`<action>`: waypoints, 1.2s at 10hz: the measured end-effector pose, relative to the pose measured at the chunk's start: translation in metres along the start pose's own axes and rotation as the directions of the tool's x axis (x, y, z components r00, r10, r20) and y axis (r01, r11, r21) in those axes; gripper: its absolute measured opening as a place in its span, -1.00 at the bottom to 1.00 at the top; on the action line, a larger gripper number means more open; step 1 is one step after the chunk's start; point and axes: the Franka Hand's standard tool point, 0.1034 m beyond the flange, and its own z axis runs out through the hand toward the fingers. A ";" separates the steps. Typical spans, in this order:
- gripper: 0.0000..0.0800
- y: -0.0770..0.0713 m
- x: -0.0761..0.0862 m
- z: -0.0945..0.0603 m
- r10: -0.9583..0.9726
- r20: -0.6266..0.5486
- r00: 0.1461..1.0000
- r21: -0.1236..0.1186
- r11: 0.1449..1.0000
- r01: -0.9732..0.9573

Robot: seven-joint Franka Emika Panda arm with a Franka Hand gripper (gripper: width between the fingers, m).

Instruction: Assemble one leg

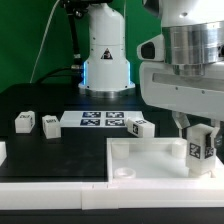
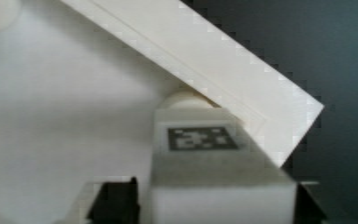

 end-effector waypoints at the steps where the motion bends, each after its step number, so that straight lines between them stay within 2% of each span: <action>1: 0.32 0.000 0.000 0.000 -0.037 0.000 0.999 0.000 0.999 0.037; 2: 0.53 -0.002 -0.002 0.000 -0.046 -0.004 0.999 0.005 0.999 0.046; 4: 0.61 -0.004 -0.005 0.001 -0.321 -0.012 0.947 0.002 0.947 0.321; 5: 0.62 -0.005 -0.007 0.001 -0.442 -0.019 0.897 -0.013 0.897 0.442; 6: 0.62 -0.005 -0.007 0.001 -0.538 -0.018 0.843 -0.017 0.843 0.537; 7: 0.62 -0.005 -0.005 0.000 -0.683 -0.019 0.730 -0.029 0.730 0.683; 9: 0.62 -0.007 -0.006 0.000 -0.815 -0.021 0.579 -0.048 0.579 0.814; 10: 0.62 -0.008 -0.004 -0.001 -0.903 -0.017 0.430 -0.075 0.430 0.900; 11: 0.62 -0.007 -0.002 -0.001 -0.949 -0.006 0.317 -0.086 0.316 0.945; 12: 0.62 -0.005 0.000 -0.001 -0.970 0.005 0.245 -0.086 0.243 0.966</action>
Offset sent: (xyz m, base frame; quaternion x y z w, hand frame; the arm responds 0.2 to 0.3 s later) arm -0.0063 0.0057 -0.0016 0.0009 0.0178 -0.3187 0.9477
